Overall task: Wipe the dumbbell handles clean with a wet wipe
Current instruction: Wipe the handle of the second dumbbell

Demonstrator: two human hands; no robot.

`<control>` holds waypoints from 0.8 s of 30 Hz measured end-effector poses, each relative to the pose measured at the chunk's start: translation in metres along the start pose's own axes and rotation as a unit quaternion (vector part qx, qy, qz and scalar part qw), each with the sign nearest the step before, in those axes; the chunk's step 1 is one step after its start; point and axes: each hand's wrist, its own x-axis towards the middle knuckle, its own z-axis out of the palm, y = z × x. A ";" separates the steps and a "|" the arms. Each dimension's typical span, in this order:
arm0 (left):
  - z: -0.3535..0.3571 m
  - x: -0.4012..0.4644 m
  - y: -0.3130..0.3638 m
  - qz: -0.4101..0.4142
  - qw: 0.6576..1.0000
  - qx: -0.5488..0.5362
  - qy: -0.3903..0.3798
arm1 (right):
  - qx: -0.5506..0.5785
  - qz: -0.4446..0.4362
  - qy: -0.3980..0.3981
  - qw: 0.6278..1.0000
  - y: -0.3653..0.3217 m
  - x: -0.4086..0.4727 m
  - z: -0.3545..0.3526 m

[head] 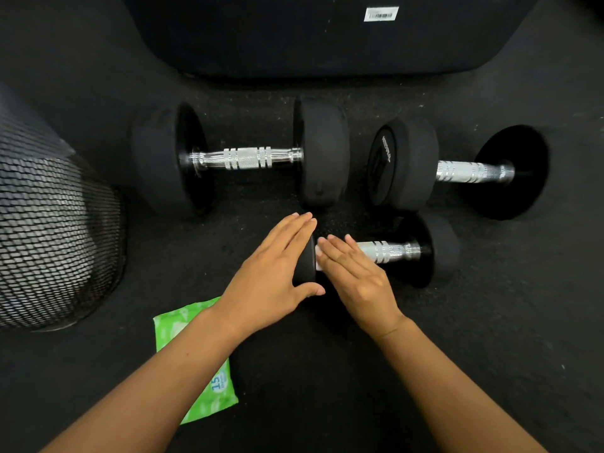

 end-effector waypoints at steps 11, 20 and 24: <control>-0.002 0.000 0.001 -0.002 1.000 -0.011 -0.014 | 0.047 0.149 -0.217 0.964 0.001 0.051 -0.033; -0.003 0.001 0.001 -0.002 1.000 -0.004 -0.017 | 0.060 0.162 -0.243 0.955 0.002 0.063 -0.040; -0.003 0.001 0.000 0.003 1.000 0.001 -0.015 | 0.034 0.177 -0.262 0.948 0.004 0.071 -0.040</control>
